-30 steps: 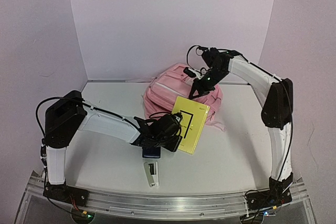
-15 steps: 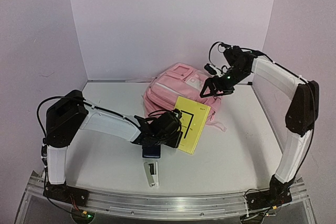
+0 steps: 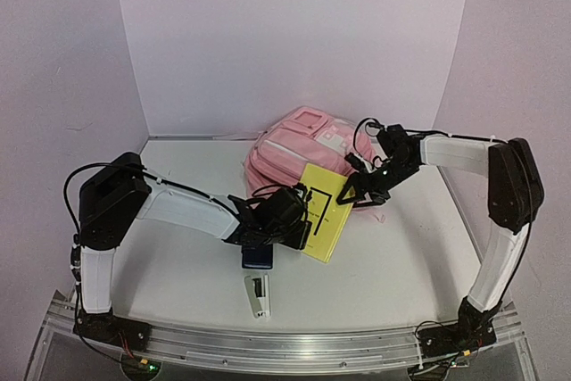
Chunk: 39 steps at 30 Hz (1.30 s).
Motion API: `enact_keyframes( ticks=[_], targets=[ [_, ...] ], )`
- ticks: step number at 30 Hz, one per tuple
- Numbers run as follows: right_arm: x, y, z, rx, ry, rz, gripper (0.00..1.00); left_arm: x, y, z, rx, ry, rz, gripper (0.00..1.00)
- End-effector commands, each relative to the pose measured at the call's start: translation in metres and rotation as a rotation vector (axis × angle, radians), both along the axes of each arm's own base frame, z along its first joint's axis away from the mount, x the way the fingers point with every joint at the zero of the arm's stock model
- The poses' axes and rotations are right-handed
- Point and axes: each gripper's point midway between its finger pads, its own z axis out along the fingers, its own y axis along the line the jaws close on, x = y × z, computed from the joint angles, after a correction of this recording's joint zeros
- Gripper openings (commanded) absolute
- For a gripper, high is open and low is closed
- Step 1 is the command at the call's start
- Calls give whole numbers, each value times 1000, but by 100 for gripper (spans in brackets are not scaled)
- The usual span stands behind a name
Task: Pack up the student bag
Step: Pick up the book from the center of the board.
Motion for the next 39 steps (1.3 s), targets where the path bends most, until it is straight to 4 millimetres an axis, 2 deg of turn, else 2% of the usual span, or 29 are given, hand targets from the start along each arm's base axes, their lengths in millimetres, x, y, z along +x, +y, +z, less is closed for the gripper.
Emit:
enact_keyframes(
  ticks=[1, 5, 10, 15, 18, 22, 28, 32, 37, 39],
  targets=[
    [26, 25, 11, 149, -54, -29, 57, 6, -3, -6, -40, 28, -1, 63],
    [25, 27, 16, 177, -47, -29, 30, 3, -7, 5, -82, 32, -27, 63],
    [16, 21, 56, 210, -114, -34, 2, -6, -4, 39, -152, 22, -55, 67],
    [5, 8, 103, 249, -174, -48, 0, -20, 8, 80, -231, 0, -94, 80],
    [9, -2, 135, 283, -232, -75, 0, -32, 18, 108, -309, -26, -124, 89],
    [21, -14, 186, 330, -329, -119, 0, -46, 23, 150, -426, -55, -181, 99],
    [40, -10, 262, 462, -449, -172, 0, -64, 21, 221, -671, -112, -279, 100],
    [48, -4, 293, 583, -477, -187, 0, -63, 36, 255, -827, -140, -264, 100],
    [47, 4, 323, 793, -441, -182, 0, -46, 63, 276, -1021, -81, -239, 100],
    [45, 6, 326, 864, -391, -186, 0, -45, 64, 282, -1048, -73, -263, 100]
  ],
)
